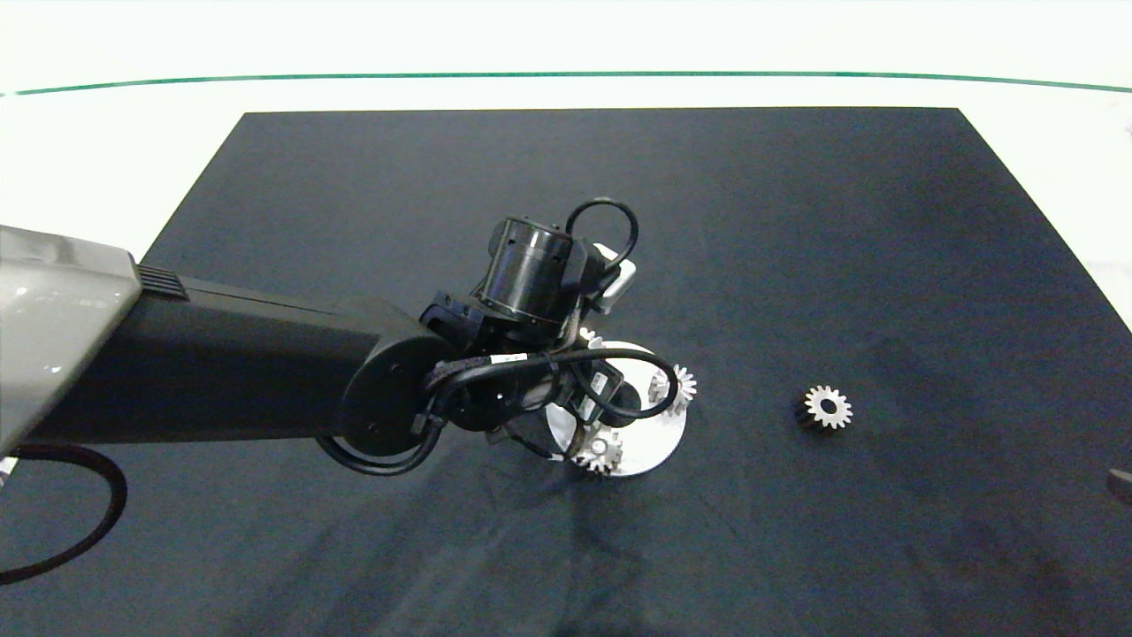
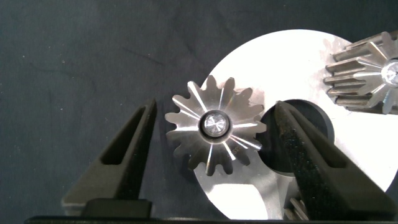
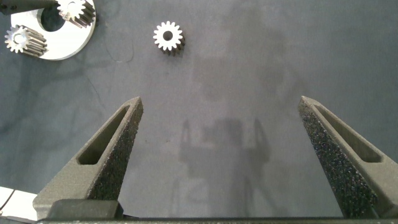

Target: Remove an incorrectly installed larger gear and replace it with the correct smaller gear

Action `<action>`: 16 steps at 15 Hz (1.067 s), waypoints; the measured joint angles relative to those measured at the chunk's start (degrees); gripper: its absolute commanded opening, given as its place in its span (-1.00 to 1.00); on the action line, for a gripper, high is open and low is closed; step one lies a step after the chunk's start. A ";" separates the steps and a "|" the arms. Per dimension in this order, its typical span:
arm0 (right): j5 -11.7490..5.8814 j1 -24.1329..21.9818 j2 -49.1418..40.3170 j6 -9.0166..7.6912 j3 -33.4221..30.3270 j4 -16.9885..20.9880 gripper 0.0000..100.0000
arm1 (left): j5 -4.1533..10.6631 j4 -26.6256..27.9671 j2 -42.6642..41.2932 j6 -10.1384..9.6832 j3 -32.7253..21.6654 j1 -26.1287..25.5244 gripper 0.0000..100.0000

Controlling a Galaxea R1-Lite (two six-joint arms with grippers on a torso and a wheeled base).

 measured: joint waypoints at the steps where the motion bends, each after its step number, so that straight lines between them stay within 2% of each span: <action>1: 0.00 0.00 0.02 -0.01 0.00 0.02 1.00 | 0.00 0.00 0.05 -0.02 0.00 0.05 0.39; 16: 0.00 0.00 0.04 -0.01 0.02 -0.05 1.00 | 0.00 -0.09 0.22 -0.17 0.11 0.57 -0.21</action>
